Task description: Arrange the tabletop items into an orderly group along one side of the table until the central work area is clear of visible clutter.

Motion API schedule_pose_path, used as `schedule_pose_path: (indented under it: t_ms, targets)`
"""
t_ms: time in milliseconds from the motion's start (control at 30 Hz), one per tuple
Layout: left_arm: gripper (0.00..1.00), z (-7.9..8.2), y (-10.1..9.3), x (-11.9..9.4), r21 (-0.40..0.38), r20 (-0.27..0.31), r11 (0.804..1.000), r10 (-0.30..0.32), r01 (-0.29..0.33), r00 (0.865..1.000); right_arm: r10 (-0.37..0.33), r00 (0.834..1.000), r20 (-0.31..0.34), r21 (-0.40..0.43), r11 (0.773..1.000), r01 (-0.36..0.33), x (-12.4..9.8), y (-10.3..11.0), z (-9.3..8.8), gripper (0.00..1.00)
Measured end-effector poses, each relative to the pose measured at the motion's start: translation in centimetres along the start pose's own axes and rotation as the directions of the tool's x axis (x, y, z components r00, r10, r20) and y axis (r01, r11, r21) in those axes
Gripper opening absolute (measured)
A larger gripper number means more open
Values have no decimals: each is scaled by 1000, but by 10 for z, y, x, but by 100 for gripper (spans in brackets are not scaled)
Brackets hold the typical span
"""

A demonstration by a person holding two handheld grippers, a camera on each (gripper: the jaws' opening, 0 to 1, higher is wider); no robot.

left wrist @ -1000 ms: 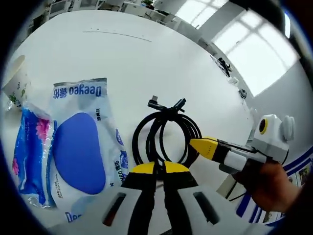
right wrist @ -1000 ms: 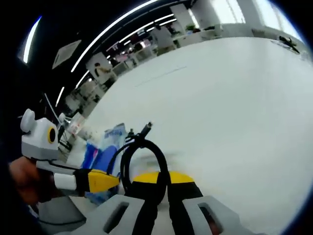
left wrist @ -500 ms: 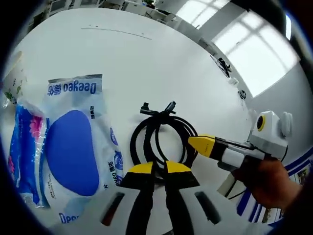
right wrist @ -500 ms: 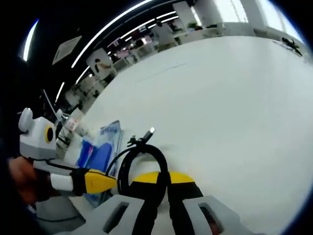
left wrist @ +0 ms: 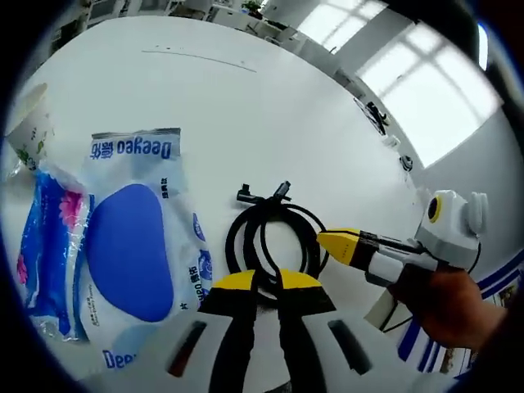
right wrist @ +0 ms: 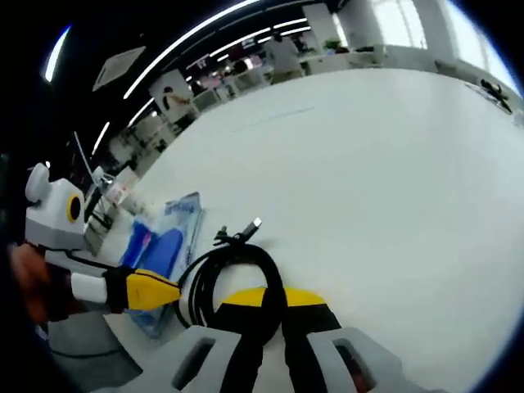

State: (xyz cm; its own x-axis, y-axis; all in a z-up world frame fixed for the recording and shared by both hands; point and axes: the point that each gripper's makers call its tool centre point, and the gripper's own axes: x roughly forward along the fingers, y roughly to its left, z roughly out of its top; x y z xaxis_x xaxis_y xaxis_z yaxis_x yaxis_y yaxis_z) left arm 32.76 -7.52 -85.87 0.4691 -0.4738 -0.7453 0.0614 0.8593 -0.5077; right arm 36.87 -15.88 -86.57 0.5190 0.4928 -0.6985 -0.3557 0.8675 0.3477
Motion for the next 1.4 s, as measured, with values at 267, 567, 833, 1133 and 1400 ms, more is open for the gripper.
schedule_pose_path:
  t_ms: [267, 567, 833, 1133, 1400]
  targets:
    - [5, 0, 2, -14, 16, 16, 1000, 11, -11, 1000, -10, 1000, 9, -16, 1000, 10, 0, -4, 2, 7]
    - [7, 3, 19, -37, 26, 50, 998, 51, -52, 997, -15, 1000, 15, -46, 999, 15, -3, -3, 4, 9]
    - [8, -9, 48, -68, -25, 61, 993, 117, -116, 991, -11, 1000, 20, -53, 998, 12, -11, 3, 4, 9]
    - [11, -24, 78, -97, -98, 70, 980, 183, -176, 981, 1, 1000, 6, -71, 997, 0, -18, 14, -3, 10]
    - [12, -33, 98, -123, -137, 91, 969, 217, -203, 972, 28, 1000, 8, -61, 998, -27, -18, 36, -10, 11]
